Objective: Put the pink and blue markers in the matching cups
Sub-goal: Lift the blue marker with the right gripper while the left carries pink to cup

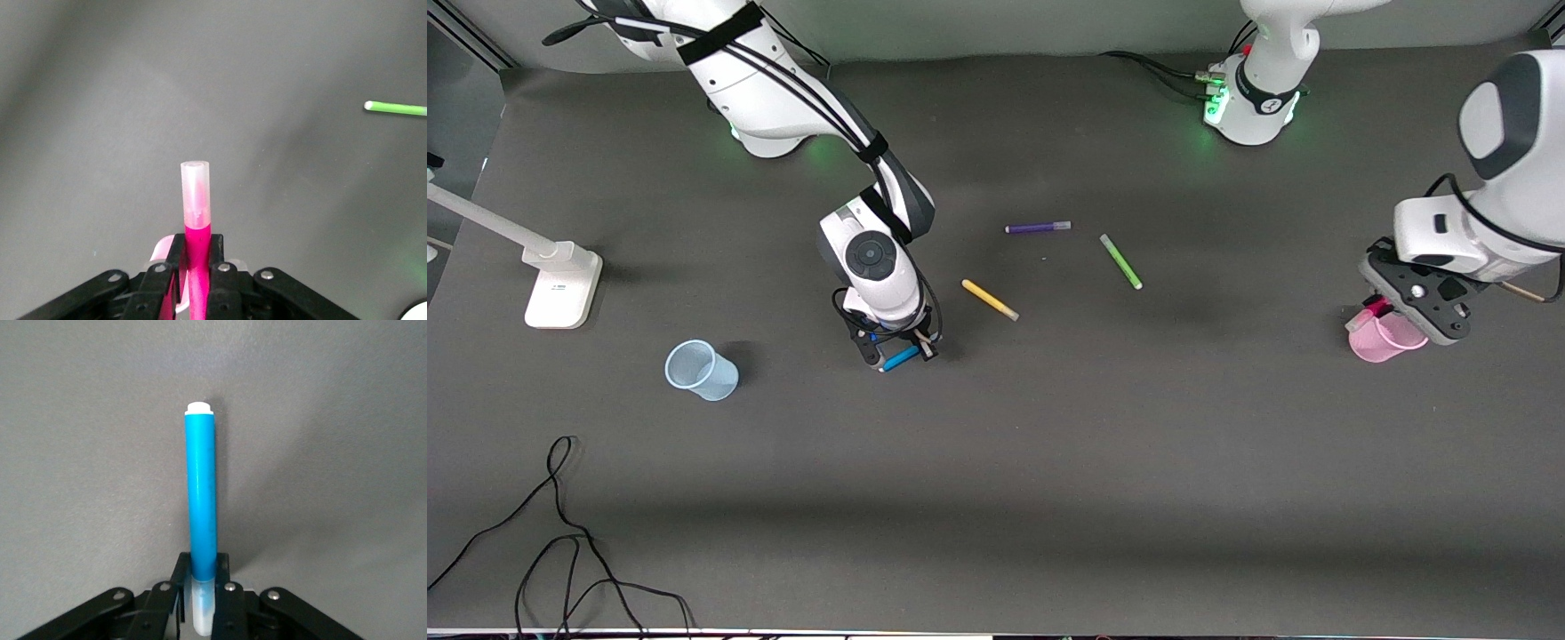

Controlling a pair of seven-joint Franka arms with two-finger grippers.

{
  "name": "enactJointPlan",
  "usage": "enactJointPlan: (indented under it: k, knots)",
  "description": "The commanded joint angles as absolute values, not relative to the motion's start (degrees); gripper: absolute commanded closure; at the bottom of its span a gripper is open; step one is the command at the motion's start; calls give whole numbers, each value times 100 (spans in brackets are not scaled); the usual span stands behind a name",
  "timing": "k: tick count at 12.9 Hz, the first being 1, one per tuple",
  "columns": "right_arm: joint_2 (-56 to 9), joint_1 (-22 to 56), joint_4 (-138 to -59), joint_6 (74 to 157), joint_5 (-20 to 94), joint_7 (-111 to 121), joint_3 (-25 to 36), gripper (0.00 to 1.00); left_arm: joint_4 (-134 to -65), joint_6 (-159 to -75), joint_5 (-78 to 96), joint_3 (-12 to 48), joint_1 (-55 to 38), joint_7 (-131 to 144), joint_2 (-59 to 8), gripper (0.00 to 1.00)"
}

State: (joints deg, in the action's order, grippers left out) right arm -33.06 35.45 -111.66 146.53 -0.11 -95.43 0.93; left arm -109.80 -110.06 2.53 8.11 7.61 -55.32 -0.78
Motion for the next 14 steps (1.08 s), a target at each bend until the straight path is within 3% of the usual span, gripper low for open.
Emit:
enactJointPlan:
  k: [1, 8, 14]
  knots:
    - [-2840, 3577, -11110, 14029, -132, -9335, 158, 100, -11065, -11153, 903, 861, 1237, -6553, -254, 100]
    - [-2303, 3341, -9688, 11263, -35, -8545, 185, 100, -11065, -11153, 1801, 853, 2047, -8409, -720, 100]
    - [-1654, 2621, -9334, 9942, 9, -6631, 202, 100, -11057, -11119, 2671, 853, 2838, -9921, -1528, 100]
